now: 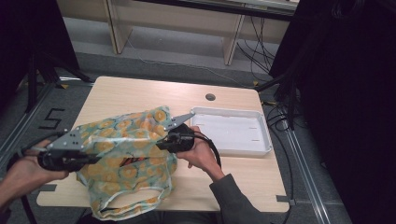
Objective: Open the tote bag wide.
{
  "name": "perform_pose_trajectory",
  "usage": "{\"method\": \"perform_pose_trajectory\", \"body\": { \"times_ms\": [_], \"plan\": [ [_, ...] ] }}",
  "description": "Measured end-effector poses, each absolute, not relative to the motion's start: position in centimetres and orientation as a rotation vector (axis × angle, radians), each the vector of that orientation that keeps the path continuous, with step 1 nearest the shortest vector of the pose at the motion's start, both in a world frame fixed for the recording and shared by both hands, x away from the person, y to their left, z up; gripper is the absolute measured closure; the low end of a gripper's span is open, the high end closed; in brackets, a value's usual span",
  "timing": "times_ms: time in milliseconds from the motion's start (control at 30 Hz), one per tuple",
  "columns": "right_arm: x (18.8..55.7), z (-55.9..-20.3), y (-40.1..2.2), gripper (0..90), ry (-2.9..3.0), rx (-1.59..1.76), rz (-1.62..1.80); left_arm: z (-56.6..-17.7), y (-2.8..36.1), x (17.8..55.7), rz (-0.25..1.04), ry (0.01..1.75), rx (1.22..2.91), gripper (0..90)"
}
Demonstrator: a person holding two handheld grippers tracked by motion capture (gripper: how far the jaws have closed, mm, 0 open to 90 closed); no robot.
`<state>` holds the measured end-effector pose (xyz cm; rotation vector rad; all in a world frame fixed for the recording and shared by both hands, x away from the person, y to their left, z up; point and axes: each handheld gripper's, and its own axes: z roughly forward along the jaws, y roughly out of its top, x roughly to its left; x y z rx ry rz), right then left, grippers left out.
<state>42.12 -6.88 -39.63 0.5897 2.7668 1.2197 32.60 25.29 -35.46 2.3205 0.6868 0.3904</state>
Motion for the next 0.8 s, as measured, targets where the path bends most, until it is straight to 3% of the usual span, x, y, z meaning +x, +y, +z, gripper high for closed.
{"method": "perform_pose_trajectory", "body": {
  "times_ms": [167,333,400,500,667,800],
  "plan": [
    [44.5,-40.3,-5.3,90.0,2.653,0.64,1.146,-36.5,26.0,37.3,0.419,0.814,2.268,89.6],
    [46.1,-42.0,-4.3,88.8,2.603,0.667,0.975,-39.5,25.8,41.0,0.362,0.915,2.289,89.6],
    [47.0,-43.3,-4.2,73.7,2.574,0.708,0.9,-41.0,25.8,42.6,0.318,0.978,2.28,89.6],
    [46.4,-42.6,-4.3,59.0,2.55,0.732,0.921,-41.6,25.8,43.4,0.29,1.015,2.274,89.6],
    [43.2,-39.0,-5.0,52.3,2.526,0.576,1.096,-41.5,25.9,43.7,0.283,1.033,2.25,89.6],
    [41.2,-39.3,-3.7,46.4,2.667,0.482,1.125,-41.3,26.0,43.4,0.285,1.025,2.242,89.5]
  ]
}}
